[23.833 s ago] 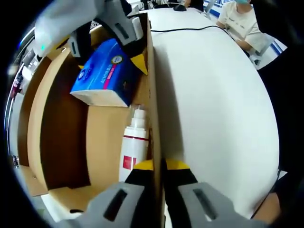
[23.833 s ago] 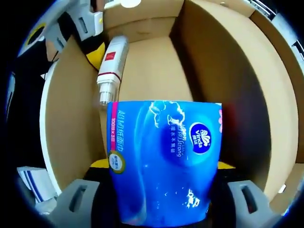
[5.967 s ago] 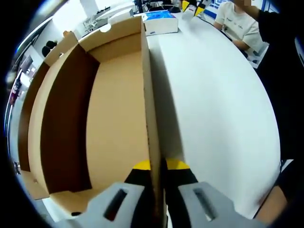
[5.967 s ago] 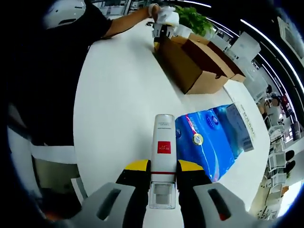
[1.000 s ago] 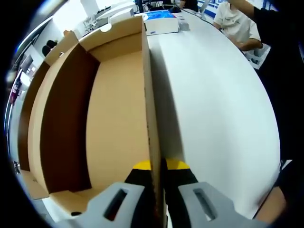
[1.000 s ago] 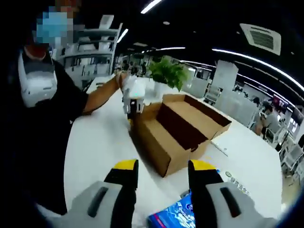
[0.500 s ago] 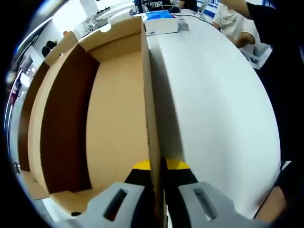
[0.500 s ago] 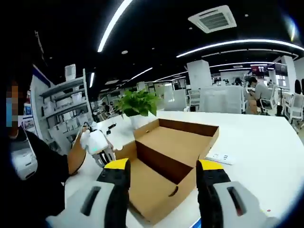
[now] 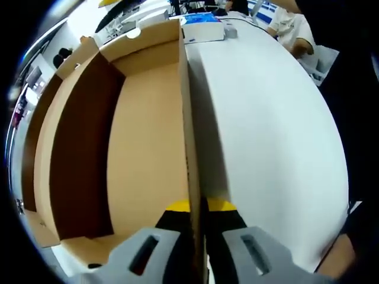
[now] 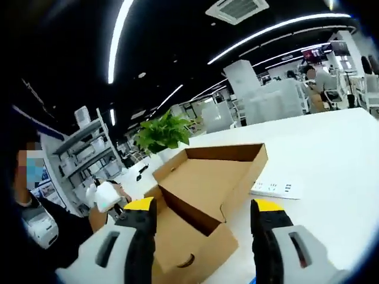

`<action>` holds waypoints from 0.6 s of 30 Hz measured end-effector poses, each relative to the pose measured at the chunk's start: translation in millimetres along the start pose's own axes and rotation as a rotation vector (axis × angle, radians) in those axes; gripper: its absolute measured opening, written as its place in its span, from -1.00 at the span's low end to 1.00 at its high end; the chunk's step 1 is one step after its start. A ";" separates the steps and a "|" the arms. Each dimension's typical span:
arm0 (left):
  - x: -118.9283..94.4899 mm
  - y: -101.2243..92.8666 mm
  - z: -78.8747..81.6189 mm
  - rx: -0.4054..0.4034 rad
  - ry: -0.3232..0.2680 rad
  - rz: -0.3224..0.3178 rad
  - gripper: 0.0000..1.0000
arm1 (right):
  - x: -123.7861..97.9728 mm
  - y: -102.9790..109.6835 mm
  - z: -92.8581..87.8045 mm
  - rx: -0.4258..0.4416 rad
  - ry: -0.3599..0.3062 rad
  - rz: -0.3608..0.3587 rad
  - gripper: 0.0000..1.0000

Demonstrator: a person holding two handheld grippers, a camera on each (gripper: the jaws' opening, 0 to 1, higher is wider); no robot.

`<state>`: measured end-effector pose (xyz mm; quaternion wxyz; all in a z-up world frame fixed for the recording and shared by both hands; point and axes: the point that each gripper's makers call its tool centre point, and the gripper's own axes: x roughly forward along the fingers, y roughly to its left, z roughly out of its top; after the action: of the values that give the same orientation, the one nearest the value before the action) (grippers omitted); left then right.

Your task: Operate the shoe box by opening the lid, removing the specified soft item, and placing it in the target area until the item is outside and the box remains undamaged.

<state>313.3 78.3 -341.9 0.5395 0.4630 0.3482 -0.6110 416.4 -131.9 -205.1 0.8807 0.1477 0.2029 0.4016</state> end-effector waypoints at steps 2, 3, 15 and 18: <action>-0.3 -2.3 -0.1 0.010 -0.003 0.002 -0.95 | 7.4 -0.4 -2.9 0.012 0.011 -0.010 0.35; -0.3 -2.8 0.0 0.008 -0.002 0.001 -0.95 | 10.3 0.7 -2.4 0.025 0.009 -0.013 0.37; -1.2 -5.2 0.3 0.006 -0.003 -0.003 -0.95 | 29.9 -27.4 15.6 0.211 0.029 0.020 0.51; -1.2 -5.1 0.4 0.003 -0.003 -0.004 -0.95 | 31.5 -31.3 16.0 0.237 0.037 0.025 0.58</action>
<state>308.2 79.3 -341.1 0.5381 0.4624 0.3474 -0.6131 463.0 -129.1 -211.9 0.8481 0.2460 0.2634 0.3883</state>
